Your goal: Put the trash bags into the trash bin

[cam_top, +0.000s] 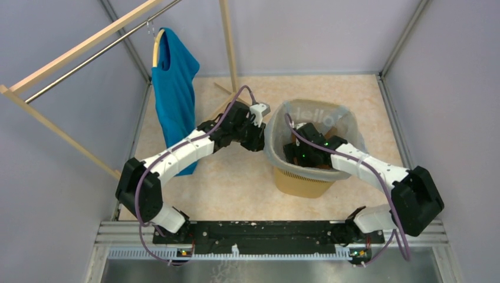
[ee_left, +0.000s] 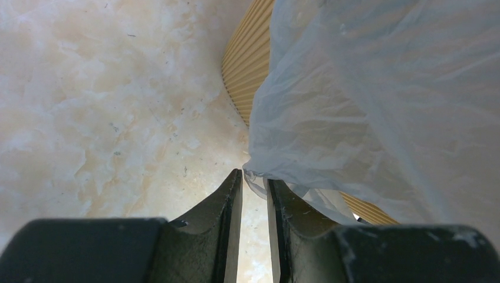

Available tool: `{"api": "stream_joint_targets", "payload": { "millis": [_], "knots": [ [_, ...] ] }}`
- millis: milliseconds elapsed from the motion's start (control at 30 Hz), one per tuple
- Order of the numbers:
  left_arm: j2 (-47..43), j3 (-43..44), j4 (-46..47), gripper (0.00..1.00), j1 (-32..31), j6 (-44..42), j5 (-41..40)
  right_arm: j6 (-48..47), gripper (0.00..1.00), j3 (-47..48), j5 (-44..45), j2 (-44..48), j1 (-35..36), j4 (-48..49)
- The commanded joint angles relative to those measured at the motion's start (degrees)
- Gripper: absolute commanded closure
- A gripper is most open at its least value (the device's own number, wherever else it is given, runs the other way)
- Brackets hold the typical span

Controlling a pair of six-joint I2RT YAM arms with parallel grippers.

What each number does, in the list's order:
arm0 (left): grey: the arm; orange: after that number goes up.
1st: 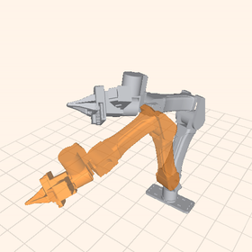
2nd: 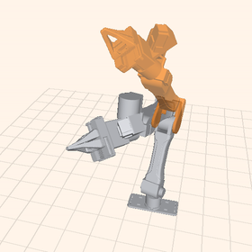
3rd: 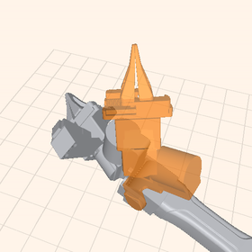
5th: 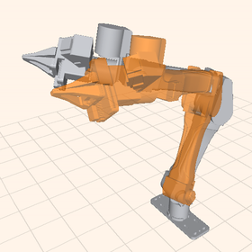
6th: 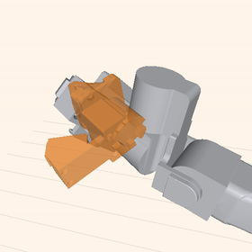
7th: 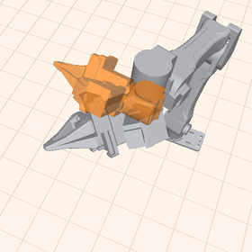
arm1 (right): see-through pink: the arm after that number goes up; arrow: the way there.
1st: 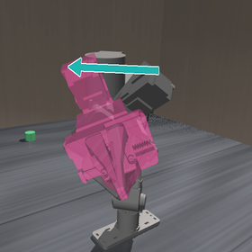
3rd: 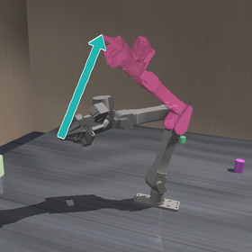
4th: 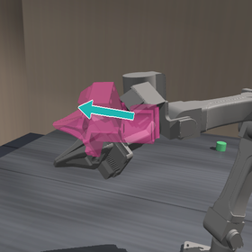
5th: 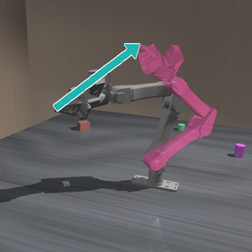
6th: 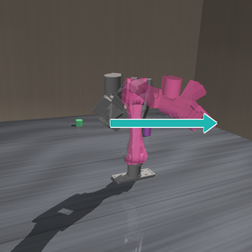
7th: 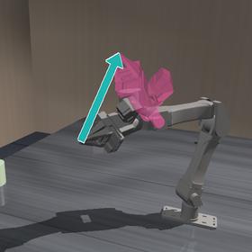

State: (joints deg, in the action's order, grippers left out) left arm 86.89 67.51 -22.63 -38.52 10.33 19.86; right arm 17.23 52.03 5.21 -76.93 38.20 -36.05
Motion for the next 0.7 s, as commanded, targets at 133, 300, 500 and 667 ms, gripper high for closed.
{"api": "stream_joint_targets", "payload": {
  "millis": [133,300,500,667],
  "knots": [
    [0.8,1.9,0.2,0.72,-0.7,-0.7,0.1,2.5,0.20,-4.4,3.1,-0.5,0.8,9.3],
    [1.0,1.9,0.1,0.72,-0.9,-0.7,-0.4,2.4,0.20,-2.0,4.0,2.2,0.8,6.3],
    [0.7,2.0,-0.1,0.71,-0.9,-1.1,-1.9,2.0,0.18,4.2,3.6,11.0,0.8,-1.6],
    [0.4,1.9,0.2,0.61,-0.6,-0.7,-2.6,0.6,0.15,9.4,3.0,16.8,0.8,-5.1]
  ]
}}
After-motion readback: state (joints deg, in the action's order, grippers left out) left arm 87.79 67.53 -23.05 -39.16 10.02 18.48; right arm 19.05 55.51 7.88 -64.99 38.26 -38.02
